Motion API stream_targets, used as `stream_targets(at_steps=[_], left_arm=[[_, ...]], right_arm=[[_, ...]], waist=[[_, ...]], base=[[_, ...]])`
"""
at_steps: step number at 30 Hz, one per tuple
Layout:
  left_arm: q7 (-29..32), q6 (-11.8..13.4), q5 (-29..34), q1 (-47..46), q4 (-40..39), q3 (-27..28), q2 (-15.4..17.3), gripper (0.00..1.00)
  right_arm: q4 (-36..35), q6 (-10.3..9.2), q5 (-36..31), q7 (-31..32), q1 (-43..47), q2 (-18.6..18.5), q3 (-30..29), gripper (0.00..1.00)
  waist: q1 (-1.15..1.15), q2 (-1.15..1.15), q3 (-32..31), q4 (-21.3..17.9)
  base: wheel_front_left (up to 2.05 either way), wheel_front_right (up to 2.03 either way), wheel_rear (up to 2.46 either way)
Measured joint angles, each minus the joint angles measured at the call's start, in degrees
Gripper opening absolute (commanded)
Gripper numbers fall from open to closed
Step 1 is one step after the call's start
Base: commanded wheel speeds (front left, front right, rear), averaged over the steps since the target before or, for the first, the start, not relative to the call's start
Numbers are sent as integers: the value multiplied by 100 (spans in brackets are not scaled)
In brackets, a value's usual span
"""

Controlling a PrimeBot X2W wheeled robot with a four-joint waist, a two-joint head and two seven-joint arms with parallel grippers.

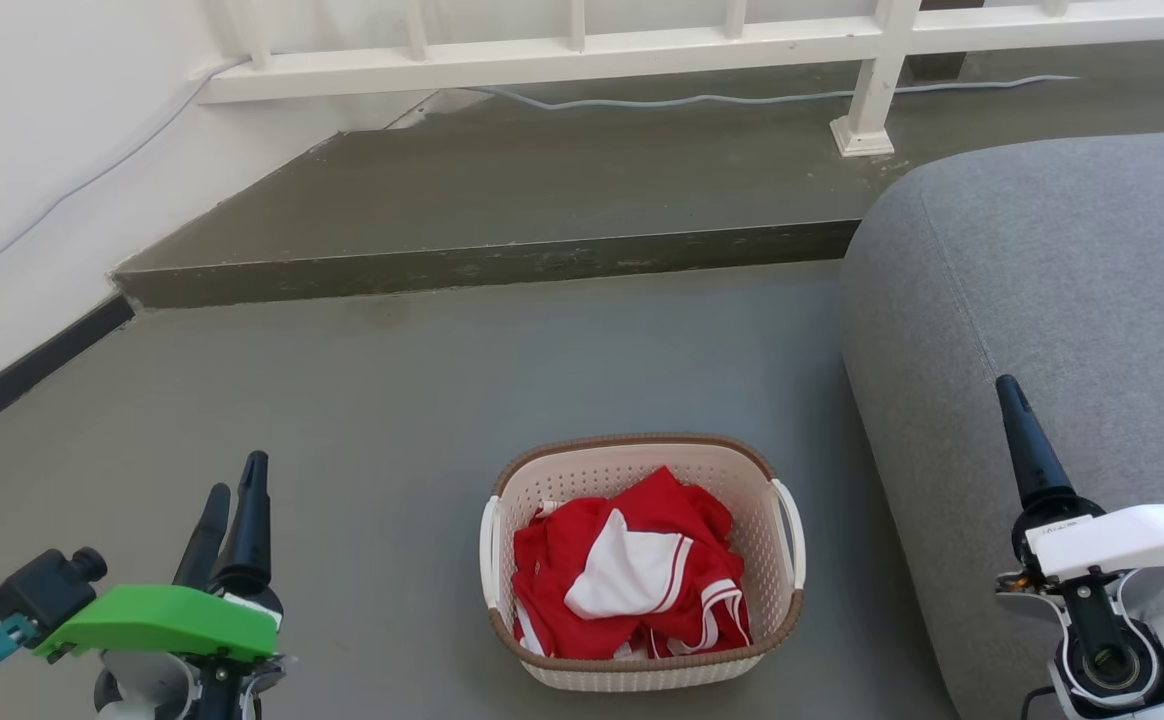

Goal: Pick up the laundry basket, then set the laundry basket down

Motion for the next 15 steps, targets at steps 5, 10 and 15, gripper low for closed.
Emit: stream_targets(at_steps=[5,10,15], left_arm=[[-115,2,606,-1,-37,-125,2,100],[-196,96,1191,-2,-99,-197,2,100],[-310,196,1747,-41,-152,-285,-2,100]], right_arm=[[-57,0,-648,-105,-25,-78,-76,100],[-156,-1,-1266,-196,-71,-94,-80,100],[-185,-8,-1775,-305,-91,-102,2,100]], waist=[[0,0,2,-25],[0,0,11,-55],[0,0,26,-76]], base=[[0,0,0],[0,0,0],[0,0,0]])
